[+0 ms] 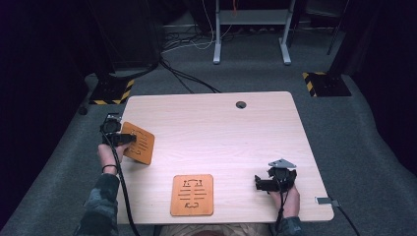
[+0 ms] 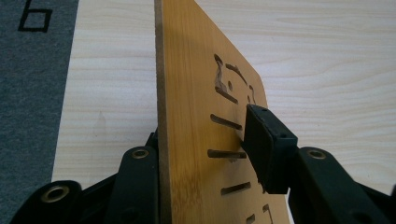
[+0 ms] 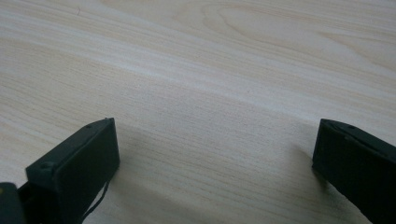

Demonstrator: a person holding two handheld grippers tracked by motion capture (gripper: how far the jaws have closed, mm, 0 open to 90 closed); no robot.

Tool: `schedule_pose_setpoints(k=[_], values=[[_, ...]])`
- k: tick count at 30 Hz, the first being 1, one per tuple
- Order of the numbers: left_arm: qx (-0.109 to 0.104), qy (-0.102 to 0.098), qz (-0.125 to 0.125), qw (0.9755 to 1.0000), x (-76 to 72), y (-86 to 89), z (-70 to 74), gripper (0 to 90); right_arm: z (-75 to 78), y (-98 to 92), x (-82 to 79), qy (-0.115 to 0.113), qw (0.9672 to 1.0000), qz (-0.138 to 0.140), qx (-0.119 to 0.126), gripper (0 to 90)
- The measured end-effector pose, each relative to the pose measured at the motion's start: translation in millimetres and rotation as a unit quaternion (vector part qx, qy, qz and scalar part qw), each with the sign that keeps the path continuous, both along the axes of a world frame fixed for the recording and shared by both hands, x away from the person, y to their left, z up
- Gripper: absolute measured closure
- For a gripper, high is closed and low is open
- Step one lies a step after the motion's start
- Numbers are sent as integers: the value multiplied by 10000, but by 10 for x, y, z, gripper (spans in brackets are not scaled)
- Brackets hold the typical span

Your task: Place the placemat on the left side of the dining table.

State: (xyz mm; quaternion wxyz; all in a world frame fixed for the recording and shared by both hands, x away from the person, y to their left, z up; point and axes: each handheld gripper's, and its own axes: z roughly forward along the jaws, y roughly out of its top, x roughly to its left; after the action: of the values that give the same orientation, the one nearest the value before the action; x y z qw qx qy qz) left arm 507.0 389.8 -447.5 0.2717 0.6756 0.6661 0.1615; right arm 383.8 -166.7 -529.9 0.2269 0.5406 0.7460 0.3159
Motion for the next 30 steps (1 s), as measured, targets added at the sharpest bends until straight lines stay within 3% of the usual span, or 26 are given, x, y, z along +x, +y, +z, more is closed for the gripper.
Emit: schedule_pose_setpoints(k=[20,30], values=[[104,210,-186,9996,73,68,-119,444,0,0,0,-3,10000,-2,0,0],[-65,273,-169,9995,81,138,-206,389,0,0,0,0,10000,-1,0,0]])
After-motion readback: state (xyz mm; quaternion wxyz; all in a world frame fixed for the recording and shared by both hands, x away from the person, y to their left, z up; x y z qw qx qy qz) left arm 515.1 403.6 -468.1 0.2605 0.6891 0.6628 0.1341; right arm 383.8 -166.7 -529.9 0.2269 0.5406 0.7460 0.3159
